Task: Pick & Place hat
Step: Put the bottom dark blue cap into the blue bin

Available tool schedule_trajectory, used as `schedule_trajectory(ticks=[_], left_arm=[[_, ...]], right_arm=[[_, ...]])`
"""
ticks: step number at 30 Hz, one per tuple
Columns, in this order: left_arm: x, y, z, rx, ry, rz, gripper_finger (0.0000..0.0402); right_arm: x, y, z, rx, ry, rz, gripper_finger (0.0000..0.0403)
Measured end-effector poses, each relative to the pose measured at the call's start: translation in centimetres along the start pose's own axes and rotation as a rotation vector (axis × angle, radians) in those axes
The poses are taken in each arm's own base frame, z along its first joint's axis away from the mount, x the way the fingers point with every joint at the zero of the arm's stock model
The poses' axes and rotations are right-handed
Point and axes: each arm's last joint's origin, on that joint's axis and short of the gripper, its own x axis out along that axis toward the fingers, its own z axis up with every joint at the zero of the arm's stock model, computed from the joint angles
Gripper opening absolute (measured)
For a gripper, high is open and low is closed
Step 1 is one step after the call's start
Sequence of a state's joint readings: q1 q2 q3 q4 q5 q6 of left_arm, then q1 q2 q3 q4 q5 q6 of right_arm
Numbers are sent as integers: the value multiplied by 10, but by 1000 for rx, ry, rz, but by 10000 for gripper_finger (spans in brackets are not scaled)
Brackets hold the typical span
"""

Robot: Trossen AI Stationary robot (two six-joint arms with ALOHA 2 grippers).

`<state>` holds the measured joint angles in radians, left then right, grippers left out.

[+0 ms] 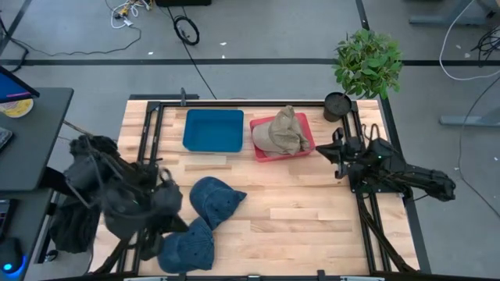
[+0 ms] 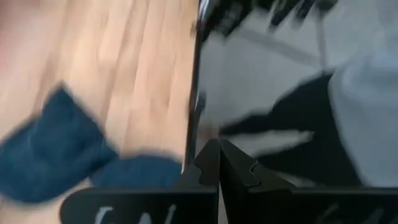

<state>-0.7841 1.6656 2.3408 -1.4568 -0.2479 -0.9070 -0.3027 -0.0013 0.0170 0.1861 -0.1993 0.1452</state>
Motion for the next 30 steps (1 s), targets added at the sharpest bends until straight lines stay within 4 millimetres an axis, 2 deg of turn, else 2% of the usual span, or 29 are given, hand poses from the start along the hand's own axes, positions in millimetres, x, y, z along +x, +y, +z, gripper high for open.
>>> schedule_trajectory(ticks=[5,14,20,25,30], left_arm=[[22,2,-11,25,200,58,2],[48,-9,-20,137,247,96,2],[61,-13,-23,114,266,124,18],[77,-18,-27,130,292,149,71],[100,-24,-35,147,328,187,165]], right_arm=[[0,2,6,-10,-58,18,27],[0,2,5,-9,-55,17,27],[0,2,6,-9,-56,18,27],[0,2,6,-9,-56,18,27],[0,2,6,-9,-56,18,27]])
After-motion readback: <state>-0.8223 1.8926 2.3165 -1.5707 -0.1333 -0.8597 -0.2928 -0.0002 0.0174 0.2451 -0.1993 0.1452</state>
